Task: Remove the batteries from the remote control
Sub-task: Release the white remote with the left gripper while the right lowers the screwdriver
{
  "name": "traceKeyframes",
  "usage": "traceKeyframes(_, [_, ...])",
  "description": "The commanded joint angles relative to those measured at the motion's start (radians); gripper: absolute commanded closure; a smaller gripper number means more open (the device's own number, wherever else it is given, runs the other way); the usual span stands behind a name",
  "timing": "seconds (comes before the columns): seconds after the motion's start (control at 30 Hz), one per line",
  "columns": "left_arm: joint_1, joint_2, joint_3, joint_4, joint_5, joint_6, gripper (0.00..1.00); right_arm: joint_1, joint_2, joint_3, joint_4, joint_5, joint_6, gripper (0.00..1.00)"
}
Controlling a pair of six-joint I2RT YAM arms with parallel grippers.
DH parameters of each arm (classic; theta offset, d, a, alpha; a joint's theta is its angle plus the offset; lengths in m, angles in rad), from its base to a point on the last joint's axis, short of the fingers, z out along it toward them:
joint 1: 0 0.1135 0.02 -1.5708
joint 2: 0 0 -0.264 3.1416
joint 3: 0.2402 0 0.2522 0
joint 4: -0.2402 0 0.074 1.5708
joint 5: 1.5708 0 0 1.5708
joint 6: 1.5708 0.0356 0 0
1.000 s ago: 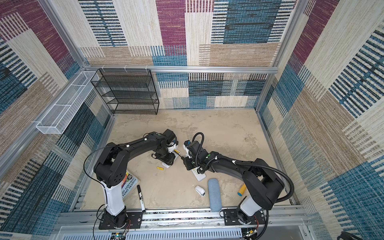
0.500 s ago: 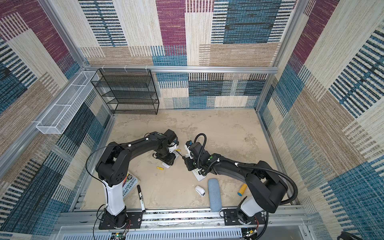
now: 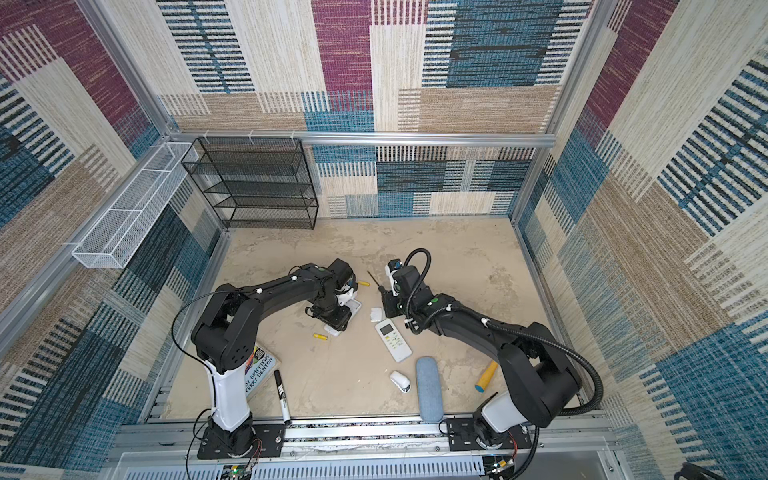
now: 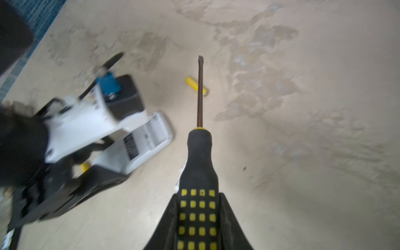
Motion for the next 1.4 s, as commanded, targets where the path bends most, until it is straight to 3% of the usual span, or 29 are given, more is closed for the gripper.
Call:
traceKeyframes(0.0, [0.001, 0.010, -0.001, -0.007, -0.010, 0.027, 0.46, -0.088, 0.112, 0.075, 0.080, -0.044, -0.067, 1.00])
traceKeyframes(0.2, [0.001, 0.008, 0.015, -0.005, -0.024, 0.015, 0.45, -0.126, 0.283, 0.162, 0.083, -0.139, -0.111, 1.00])
traceKeyframes(0.47, [0.018, 0.045, 0.093, -0.014, -0.103, -0.013, 0.43, -0.126, 0.290, 0.084, 0.146, -0.239, -0.112, 1.00])
traceKeyframes(0.97, [0.119, 0.144, 0.204, -0.042, -0.157, -0.059, 0.40, -0.124, 0.281, 0.056, 0.146, -0.283, -0.116, 1.00])
traceKeyframes(1.37, [0.121, 0.148, 0.206, -0.040, -0.163, -0.053, 0.19, -0.123, 0.276, 0.040, 0.140, -0.263, -0.107, 1.00])
